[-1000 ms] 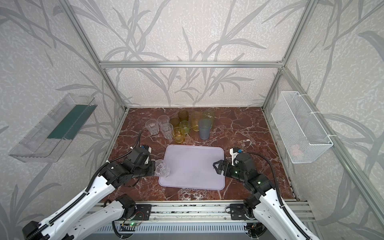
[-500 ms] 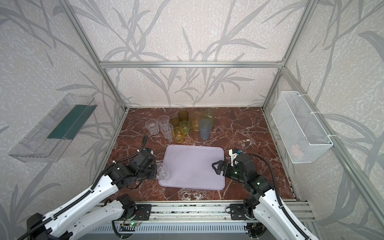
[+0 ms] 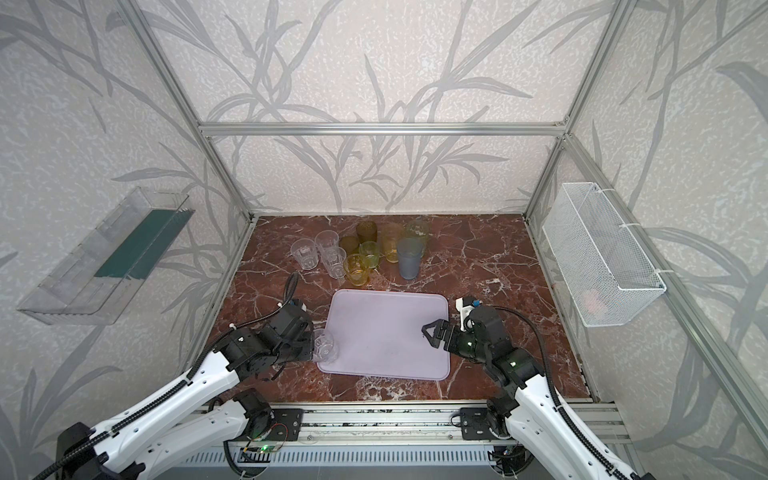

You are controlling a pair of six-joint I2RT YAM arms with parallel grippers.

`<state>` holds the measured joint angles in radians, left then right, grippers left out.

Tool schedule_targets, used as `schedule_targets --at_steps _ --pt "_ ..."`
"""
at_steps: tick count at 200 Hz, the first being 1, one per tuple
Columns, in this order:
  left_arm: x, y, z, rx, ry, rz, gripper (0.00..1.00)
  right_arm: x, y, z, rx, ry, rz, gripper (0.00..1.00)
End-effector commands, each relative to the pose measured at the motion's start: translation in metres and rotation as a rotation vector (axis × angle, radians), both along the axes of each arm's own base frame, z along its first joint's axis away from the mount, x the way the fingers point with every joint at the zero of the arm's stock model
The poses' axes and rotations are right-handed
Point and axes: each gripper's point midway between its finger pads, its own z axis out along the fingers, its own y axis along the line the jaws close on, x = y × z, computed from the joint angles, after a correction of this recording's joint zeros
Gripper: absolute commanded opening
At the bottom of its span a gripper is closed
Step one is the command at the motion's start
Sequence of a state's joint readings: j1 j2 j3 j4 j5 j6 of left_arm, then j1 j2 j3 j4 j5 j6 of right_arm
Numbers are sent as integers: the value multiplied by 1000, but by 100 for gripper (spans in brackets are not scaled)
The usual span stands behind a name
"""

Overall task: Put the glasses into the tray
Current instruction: 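Set the clear glass on the tray and open the left gripper, then move the left gripper back over the remaining clear glasses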

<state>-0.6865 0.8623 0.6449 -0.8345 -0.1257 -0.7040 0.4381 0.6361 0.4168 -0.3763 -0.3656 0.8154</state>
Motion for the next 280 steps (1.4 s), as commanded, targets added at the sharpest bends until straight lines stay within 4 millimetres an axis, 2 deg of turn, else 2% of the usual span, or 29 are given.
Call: schedule_targets --at_steps 1,106,110,118,120,122,124,128,161,227,250,280 --pt "3 2 -5 16 -7 22 0 1 1 1 8 -10 3 99" --pt "2 -11 -16 -14 26 -10 0 -1 -3 -5 -22 5 0 99" --pt "2 -12 -16 -16 27 -12 11 -1 -3 -4 -21 3 0 99" --pt "2 -13 -14 -23 22 -17 42 -2 -3 -5 -23 6 0 99" --pt "1 -13 -14 -24 22 -16 56 -2 -3 -5 -23 7 0 99" --pt "1 -13 -14 -25 20 -16 79 -1 -4 -5 -24 8 -1 99" --pt "2 -13 -13 -28 17 -16 94 -2 -3 -5 -25 9 -1 99" --pt "2 -13 -12 -32 13 -15 99 -1 -4 -5 -26 9 -3 99" --pt "10 -10 8 -67 -92 5 99 -3 -6 -2 -38 13 -7 99" --pt "45 15 85 9 -363 96 99 -4 -1 16 6 -30 17 99" --pt "60 16 99 53 -372 103 99 -4 0 23 13 -37 19 99" --pt "83 19 107 82 -352 131 99 -5 2 35 31 -53 32 99"
